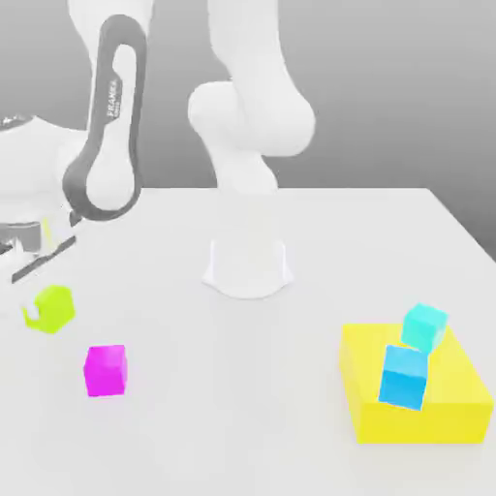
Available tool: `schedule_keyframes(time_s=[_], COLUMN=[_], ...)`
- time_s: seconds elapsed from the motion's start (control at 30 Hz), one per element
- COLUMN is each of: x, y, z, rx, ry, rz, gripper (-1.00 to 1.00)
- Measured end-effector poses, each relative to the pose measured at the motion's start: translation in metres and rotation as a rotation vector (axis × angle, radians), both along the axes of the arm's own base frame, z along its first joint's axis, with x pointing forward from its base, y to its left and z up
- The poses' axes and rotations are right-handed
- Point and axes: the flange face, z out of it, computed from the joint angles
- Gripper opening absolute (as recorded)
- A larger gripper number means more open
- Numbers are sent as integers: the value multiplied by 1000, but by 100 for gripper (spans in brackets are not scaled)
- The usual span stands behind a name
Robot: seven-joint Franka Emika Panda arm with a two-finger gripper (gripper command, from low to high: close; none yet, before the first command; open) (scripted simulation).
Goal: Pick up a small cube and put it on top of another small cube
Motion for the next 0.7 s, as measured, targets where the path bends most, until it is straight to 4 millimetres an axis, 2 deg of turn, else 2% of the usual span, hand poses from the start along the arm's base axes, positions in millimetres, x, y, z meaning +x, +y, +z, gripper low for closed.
schedule_keyframes(time_s=[0.2,0.5,0.57,0.7], x=[29,57,60,61], y=[32,83,85,85], z=[22,42,33,2], rx=[12,1,-6,-9], ry=[-12,12,17,18], rz=[-198,-502,-526,-534], gripper=[-100,-100,-100,-100])
